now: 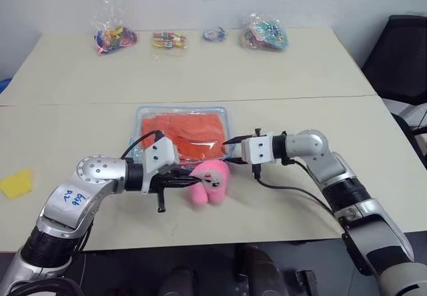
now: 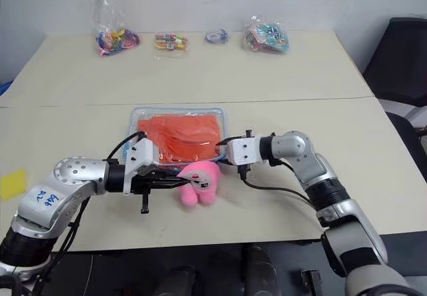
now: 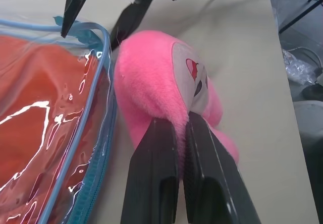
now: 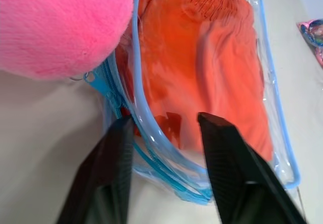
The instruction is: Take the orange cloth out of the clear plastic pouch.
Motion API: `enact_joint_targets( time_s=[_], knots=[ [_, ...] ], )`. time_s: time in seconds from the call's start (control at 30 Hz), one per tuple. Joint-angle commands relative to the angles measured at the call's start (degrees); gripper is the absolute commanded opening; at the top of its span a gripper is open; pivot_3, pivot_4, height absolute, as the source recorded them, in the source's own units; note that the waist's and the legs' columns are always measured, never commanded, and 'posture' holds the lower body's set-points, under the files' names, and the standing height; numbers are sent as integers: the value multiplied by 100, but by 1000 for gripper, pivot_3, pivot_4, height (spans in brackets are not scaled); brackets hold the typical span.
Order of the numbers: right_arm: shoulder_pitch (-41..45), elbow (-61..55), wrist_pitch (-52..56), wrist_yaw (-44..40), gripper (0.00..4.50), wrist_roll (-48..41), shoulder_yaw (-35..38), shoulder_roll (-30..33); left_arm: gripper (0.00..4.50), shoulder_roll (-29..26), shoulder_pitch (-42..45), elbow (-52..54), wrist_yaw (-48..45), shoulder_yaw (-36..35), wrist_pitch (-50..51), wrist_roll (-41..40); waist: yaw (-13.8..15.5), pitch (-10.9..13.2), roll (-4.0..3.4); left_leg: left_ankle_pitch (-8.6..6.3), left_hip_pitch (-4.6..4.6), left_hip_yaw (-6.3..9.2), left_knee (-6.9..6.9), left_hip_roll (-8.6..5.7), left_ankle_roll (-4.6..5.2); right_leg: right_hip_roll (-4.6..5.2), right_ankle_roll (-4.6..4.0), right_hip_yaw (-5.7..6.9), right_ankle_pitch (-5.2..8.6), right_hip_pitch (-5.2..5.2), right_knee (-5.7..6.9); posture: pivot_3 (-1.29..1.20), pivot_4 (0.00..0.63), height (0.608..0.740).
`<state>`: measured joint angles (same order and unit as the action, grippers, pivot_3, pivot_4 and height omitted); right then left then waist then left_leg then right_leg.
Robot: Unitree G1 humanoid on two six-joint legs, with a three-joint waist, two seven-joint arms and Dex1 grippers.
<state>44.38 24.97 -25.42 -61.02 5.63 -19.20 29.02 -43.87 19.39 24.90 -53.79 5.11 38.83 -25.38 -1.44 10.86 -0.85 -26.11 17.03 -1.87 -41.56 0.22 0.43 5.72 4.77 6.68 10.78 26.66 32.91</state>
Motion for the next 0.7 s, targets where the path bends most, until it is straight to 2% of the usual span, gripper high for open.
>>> enact_joint_targets(
  time_s=[0.03, 0.1, 0.3, 0.47, 0.7],
  knots=[
    [69, -19, -207, -52, 612, -80, 98, 79, 0, -74, -96, 221, 6, -168, -51, -75, -20, 0, 0, 0, 0, 0, 0, 1, 0, 0, -1, 1, 1, 0, 0, 0, 150, 740],
    [45, -26, -246, -68, 63, -73, 108, 122, 0, -93, -121, 173, 1, -204, -80, -62, -23, 0, 0, -1, 0, 0, 0, 2, -1, 0, -2, 2, 1, 0, 0, 0, 150, 740],
    [-3, -69, -292, -87, 63, -42, 121, 232, 0, -189, -268, 69, 27, -366, -211, 42, -17, 1, -1, -1, 0, 2, 0, 3, -2, 2, -3, 3, 1, 0, 0, 0, 150, 740],
    [-17, -107, -372, -129, 63, -121, 279, 573, 0, -679, -827, -173, 8, -1440, -276, -47, -28, 4, -6, -1, 2, 3, 1, 9, -3, 2, -6, 8, 3, 3, -1, 0, 150, 740],
    [-237, -259, -546, -315, 63, -404, 520, 1113, 0, -1205, -1852, -864, -93, -3356, -398, 2, -23, 5, -8, -2, 2, 5, 6, 21, -5, 7, -7, 18, 5, 3, -4, 0, 150, 740]
  ],
)
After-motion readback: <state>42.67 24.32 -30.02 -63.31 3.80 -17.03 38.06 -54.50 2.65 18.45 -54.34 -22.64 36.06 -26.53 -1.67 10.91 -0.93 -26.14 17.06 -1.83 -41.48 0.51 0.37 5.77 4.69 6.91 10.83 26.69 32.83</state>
